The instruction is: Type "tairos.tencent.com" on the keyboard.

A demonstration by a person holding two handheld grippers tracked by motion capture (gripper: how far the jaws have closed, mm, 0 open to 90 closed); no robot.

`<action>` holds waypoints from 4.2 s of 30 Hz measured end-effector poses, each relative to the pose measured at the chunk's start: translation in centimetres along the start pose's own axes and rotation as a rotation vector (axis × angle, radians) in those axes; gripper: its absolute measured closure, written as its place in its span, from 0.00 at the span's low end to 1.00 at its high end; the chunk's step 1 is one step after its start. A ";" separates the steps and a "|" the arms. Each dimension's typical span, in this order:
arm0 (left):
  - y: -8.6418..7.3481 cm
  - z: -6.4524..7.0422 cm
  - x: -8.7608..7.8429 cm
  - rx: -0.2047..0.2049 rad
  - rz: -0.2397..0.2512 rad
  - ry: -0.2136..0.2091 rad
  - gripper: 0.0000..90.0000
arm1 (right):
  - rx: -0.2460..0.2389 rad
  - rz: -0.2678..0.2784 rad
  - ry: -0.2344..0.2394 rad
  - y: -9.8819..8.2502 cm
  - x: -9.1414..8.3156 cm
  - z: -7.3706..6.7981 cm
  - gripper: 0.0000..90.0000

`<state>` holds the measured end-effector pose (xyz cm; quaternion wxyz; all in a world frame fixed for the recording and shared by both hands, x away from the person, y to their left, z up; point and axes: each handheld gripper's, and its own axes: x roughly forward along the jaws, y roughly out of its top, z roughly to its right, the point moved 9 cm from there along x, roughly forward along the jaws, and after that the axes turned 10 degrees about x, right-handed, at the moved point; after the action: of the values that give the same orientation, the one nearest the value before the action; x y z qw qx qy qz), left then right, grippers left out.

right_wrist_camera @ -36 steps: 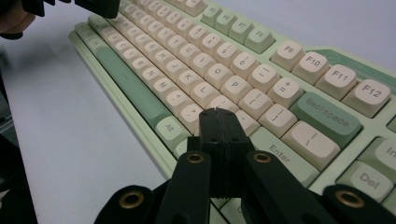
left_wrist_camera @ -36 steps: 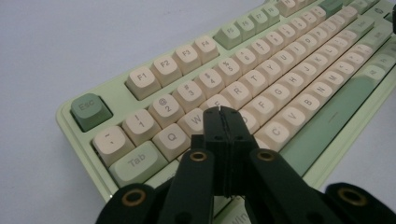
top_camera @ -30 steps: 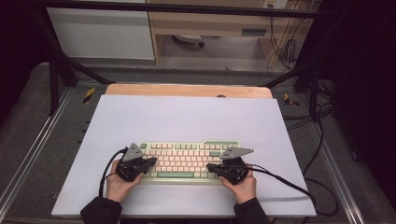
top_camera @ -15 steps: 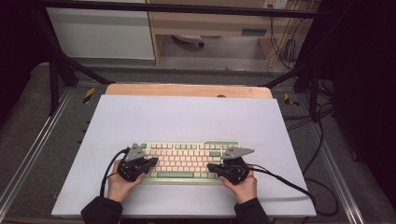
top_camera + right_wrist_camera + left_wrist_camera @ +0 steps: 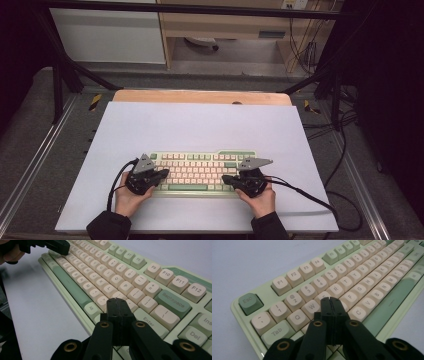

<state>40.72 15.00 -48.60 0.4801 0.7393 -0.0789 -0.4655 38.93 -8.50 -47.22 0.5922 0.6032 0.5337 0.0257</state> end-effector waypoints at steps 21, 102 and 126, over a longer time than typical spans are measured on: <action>-0.7 -1.2 -2.3 -0.034 0.028 0.019 1.00 | 0.014 0.002 0.016 0.3 0.2 -0.6 1.00; -0.3 -0.4 -2.0 -0.019 0.032 0.002 1.00 | -0.006 -0.015 0.006 0.5 0.7 -0.4 1.00; 2.6 1.5 -0.2 0.016 0.033 -0.017 1.00 | 0.011 -0.004 0.002 -0.6 -0.6 0.8 1.00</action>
<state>40.31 12.81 -46.63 0.4811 0.7378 -0.0990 -0.4630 38.83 -9.61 -47.53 0.5882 0.6055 0.5356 0.0224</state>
